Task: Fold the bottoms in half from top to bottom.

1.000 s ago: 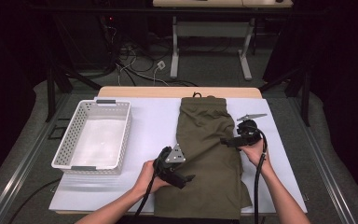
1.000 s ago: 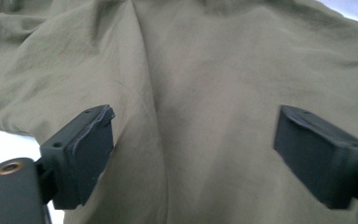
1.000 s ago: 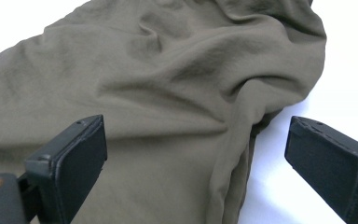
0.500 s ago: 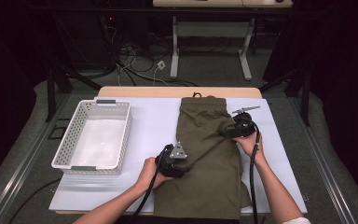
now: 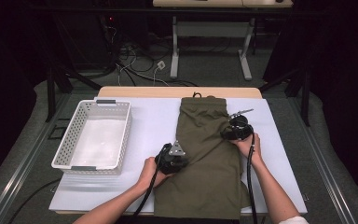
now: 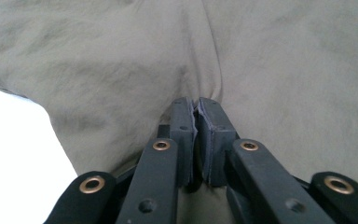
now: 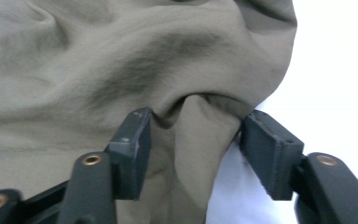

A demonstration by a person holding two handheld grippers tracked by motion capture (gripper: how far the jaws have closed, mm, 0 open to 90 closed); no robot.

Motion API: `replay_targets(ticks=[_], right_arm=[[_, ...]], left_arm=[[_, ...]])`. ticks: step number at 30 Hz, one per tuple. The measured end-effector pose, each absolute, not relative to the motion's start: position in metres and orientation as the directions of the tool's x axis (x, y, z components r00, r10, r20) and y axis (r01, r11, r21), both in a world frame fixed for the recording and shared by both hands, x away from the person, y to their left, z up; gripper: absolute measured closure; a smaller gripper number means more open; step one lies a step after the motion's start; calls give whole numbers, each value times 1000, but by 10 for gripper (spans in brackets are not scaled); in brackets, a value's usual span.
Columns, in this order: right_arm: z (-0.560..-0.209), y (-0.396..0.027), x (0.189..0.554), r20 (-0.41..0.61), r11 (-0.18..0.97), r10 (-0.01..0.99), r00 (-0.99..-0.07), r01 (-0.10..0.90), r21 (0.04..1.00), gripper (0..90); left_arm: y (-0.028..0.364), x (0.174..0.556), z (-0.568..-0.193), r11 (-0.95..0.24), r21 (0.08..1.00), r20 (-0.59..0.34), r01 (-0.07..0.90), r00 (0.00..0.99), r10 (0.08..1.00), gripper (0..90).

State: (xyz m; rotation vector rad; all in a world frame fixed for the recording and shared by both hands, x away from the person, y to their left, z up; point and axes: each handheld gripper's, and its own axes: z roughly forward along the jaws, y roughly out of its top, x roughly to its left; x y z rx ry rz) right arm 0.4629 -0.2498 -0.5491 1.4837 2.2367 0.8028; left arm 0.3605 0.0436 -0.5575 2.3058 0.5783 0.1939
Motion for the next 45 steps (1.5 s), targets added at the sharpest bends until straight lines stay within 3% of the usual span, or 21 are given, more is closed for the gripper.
replay_targets(ticks=[8,12,18,20,28,31,36,45], right_arm=[[-549,-250,457,77,274,908,-412,722,635,803],[-548,-248,457,74,289,901,-427,719,631,856],[-545,-246,452,52,319,897,-439,725,610,855],[-546,-248,454,59,315,897,-439,727,610,816],[-541,-251,464,71,301,900,-430,731,612,400],[-537,-250,470,86,287,898,-431,723,628,290],[-533,-248,488,99,263,903,-418,721,641,213],[-544,-242,514,60,254,931,-361,756,604,203]], left_arm=[[43,360,-558,-622,701,-27,349,885,466,867],[43,360,-558,-620,702,-28,350,884,468,871],[44,361,-558,-620,701,-31,352,883,467,871],[44,361,-558,-617,701,-37,357,883,468,871],[43,361,-558,-619,700,-34,356,883,469,872],[44,361,-559,-616,701,-40,359,882,469,872],[44,361,-559,-615,701,-41,360,882,470,872],[45,363,-559,-606,704,-59,370,881,470,874]])
